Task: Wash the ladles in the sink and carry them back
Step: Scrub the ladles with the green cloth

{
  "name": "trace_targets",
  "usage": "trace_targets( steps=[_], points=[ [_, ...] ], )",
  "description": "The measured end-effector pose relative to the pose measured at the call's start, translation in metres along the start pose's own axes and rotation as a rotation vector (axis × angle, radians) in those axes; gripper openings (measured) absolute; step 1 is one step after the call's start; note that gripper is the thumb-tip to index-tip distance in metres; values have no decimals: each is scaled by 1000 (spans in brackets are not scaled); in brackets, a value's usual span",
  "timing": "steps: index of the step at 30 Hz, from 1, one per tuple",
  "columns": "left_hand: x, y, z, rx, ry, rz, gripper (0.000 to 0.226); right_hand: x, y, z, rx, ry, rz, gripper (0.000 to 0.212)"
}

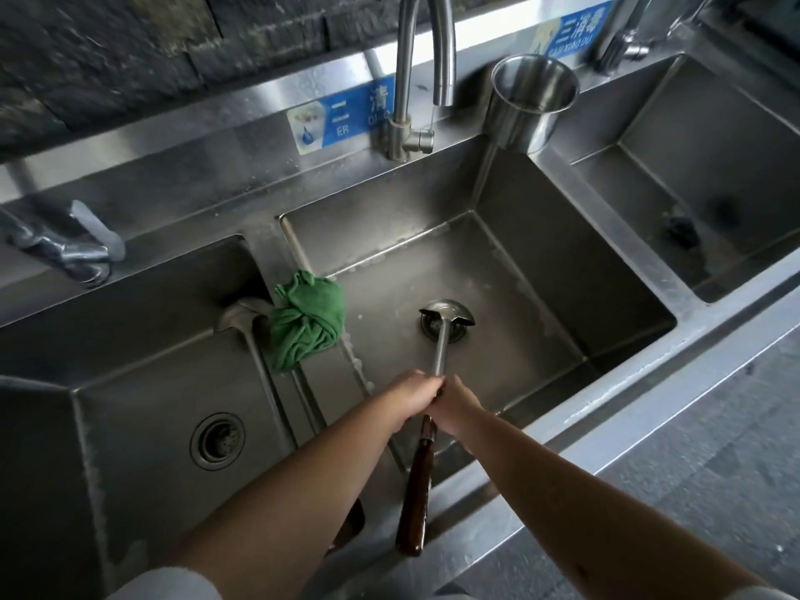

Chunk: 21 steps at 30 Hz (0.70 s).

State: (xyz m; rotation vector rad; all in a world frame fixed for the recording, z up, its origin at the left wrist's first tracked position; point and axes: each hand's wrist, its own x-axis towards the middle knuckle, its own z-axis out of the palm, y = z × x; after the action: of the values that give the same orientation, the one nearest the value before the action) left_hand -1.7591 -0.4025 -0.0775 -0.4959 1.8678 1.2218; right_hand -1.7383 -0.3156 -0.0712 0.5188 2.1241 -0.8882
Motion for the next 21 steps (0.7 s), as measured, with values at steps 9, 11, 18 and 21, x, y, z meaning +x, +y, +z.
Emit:
trace_targets(
  steps=[9,11,18,21],
  points=[
    [-43,-5,-75,-138,78,205,17,-15,-60,1,-175,194,-295,83],
    [-56,-14,-99,-301,120,177,11,-24,-80,7,-175,203,-374,86],
    [-79,-82,-177,-588,426,59,15,-76,-136,66,-134,196,-791,47],
    [-70,-109,-191,-635,489,-39,9,-76,-152,101,-169,1,-755,37]
  ],
)
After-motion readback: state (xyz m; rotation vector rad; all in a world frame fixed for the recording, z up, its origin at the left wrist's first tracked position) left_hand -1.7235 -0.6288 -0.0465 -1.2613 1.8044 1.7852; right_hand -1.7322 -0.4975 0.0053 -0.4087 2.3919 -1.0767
